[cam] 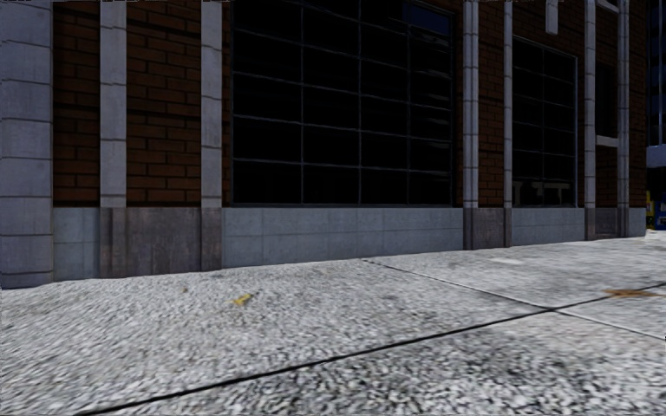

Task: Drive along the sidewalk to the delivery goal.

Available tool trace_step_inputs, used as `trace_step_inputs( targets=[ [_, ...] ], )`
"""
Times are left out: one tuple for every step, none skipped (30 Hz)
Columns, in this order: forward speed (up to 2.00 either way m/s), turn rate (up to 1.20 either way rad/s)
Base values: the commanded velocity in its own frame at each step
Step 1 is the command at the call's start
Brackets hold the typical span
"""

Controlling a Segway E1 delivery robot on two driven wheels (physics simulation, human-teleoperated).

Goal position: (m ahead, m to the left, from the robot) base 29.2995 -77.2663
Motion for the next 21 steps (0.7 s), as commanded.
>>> trace_step_inputs(
  targets=[
    [2.0,-0.57],
    [2.0,-0.57],
    [2.0,-0.57],
    [2.0,-0.57],
    [2.0,-0.57],
    [2.0,-0.57],
    [2.0,-0.57],
    [2.0,-0.57],
    [2.0,-0.57],
    [2.0,-0.57],
    [2.0,-0.57],
    [2.0,-0.57],
    [2.0,-0.57],
    [2.0,-0.57],
    [2.0,-0.57],
    [2.0,-0.57],
    [2.0,-0.57],
    [2.0,-0.57],
    [2.0,-0.57],
    [2.0,-0.57],
    [2.0,-0.57]
  ],
)
